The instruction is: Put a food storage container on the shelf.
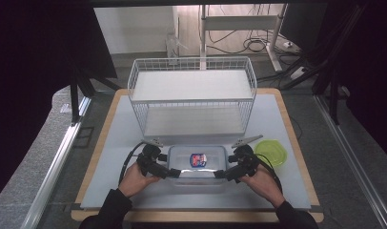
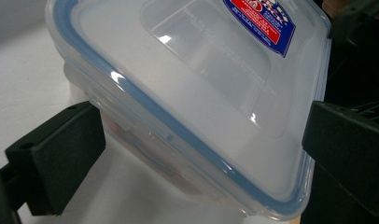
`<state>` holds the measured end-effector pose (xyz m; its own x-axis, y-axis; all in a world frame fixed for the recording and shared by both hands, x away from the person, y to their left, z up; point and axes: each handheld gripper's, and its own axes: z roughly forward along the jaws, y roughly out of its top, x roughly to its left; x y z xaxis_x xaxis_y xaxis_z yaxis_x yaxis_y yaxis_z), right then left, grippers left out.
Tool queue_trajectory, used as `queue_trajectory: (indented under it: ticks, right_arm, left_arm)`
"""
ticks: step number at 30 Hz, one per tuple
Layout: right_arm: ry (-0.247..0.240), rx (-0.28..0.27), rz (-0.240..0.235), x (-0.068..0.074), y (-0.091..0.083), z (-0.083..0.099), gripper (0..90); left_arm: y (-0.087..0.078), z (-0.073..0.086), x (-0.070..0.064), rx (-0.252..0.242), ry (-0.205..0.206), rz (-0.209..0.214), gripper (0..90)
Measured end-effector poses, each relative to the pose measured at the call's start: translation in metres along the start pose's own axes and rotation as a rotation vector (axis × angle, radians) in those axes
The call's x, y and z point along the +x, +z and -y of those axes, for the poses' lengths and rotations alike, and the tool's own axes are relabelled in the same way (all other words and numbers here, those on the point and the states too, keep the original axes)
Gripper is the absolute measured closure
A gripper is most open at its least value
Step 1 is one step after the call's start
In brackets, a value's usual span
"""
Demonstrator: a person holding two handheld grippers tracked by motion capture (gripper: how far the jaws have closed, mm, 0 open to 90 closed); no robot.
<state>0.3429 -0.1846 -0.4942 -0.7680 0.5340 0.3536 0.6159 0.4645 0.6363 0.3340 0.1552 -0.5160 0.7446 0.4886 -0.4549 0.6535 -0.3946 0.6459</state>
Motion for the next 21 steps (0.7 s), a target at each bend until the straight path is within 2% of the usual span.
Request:
queue_trajectory:
  ticks: [1, 2, 4, 6, 7, 9, 12, 15, 17, 21]
  right_arm:
    - [0.010, 0.002, -0.002, -0.002, 0.002, -0.001, 1.2]
    - [0.027, 0.008, -0.027, -0.004, 0.004, -0.001, 0.0]
    - [0.067, 0.015, -0.048, -0.007, 0.007, 0.000, 0.0]
    - [0.066, 0.014, -0.047, -0.006, 0.006, 0.000, 0.5]
    - [0.056, 0.019, -0.030, -0.003, 0.002, 0.000, 4.2]
    - [0.034, 0.014, -0.016, 0.001, 0.000, 0.001, 4.2]
    - [0.017, 0.010, 0.003, 0.007, -0.003, 0.003, 6.5]
    - [0.002, -0.003, 0.028, 0.013, -0.011, 0.005, 16.3]
    - [0.001, -0.005, 0.029, 0.015, -0.016, 0.007, 22.0]
    - [0.027, -0.031, -0.005, 0.013, -0.026, 0.014, 36.9]
  left_arm:
    - [0.000, 0.000, 0.000, 0.004, -0.005, 0.002, 0.1]
    - [-0.001, 0.000, -0.001, 0.008, -0.010, 0.003, 0.8]
    - [-0.003, 0.000, -0.001, 0.009, -0.018, 0.006, 3.1]
    - [-0.005, 0.001, -0.001, 0.008, -0.015, 0.008, 7.9]
    - [-0.007, 0.002, -0.003, 0.010, 0.001, 0.005, 8.5]
    - [-0.008, 0.003, -0.007, 0.010, 0.017, -0.009, 9.1]
    - [-0.011, 0.006, -0.012, 0.004, 0.015, -0.019, 12.4]
    - [-0.018, 0.012, -0.016, -0.023, 0.031, -0.028, 22.3]
    - [-0.022, 0.015, -0.019, -0.038, 0.039, -0.031, 27.2]
    - [-0.029, 0.022, -0.020, -0.078, 0.039, -0.011, 38.2]
